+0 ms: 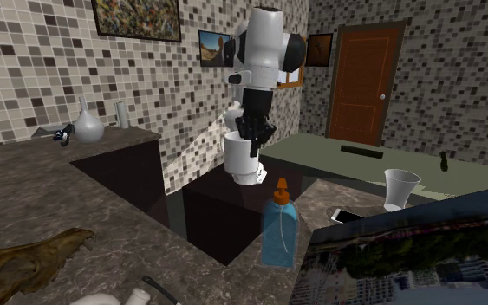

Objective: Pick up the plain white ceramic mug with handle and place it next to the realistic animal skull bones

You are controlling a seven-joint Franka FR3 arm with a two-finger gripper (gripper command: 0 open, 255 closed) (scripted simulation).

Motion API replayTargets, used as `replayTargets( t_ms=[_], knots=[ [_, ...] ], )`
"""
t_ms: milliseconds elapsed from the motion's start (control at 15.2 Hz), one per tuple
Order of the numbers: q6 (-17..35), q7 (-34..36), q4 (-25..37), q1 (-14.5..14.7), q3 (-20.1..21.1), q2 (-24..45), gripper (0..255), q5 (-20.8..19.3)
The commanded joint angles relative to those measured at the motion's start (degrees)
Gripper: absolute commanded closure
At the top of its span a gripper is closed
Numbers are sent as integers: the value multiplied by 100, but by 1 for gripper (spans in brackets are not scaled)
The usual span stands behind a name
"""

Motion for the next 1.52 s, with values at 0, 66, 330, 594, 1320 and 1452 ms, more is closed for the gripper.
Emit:
replayTargets(
  t_ms=[0, 66, 330, 594, 1320, 1452],
  knots=[
    [76, -330, -160, -156, -144, -154, 255, 116],
    [102, -484, -208, -229, -219, -200, 255, 152],
    [186, -1073, -330, -500, -517, -307, 255, 247],
    [244, -1619, -342, -754, -802, -302, 255, 277],
    [262, -2933, 190, -1412, -1477, 206, 255, 163],
    [237, -3146, 380, -1522, -1580, 369, 255, 125]
  ],
)
